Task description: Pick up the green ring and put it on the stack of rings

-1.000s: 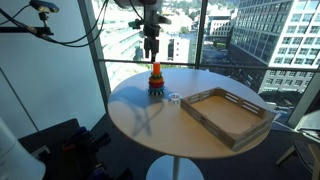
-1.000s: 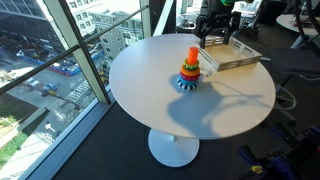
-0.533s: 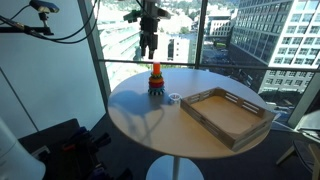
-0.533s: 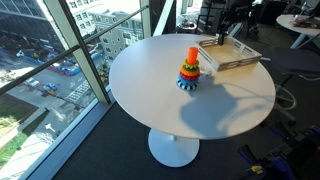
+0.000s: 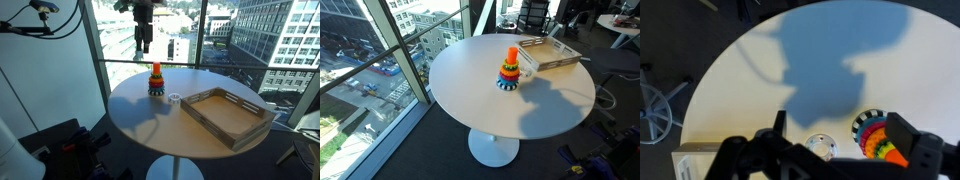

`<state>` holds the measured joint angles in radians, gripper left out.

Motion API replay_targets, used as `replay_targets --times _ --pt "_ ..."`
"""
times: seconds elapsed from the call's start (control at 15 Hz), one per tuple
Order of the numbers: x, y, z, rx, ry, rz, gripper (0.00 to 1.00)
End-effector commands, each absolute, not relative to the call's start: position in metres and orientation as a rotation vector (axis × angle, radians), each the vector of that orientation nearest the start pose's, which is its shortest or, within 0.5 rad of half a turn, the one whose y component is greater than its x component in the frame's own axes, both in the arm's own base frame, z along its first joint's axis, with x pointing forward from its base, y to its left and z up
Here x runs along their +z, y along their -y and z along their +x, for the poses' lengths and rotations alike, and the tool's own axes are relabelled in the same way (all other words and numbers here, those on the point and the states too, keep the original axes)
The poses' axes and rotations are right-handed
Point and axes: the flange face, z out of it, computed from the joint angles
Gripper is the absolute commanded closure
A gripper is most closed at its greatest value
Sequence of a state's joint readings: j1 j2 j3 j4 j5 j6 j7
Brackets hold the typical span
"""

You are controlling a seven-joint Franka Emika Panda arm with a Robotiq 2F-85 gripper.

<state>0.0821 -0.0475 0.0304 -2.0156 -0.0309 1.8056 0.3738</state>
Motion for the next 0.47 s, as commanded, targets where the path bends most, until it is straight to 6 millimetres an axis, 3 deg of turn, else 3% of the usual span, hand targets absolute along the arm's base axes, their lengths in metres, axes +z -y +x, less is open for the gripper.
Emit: replay_targets --times 0.0,0.4 --pt "0.4632 -0.0541 0.5147 0.237 -0.407 -3.176 0.0" --pt "0.4592 -0.0552 0.5127 0.249 -0.403 -3.177 0.0"
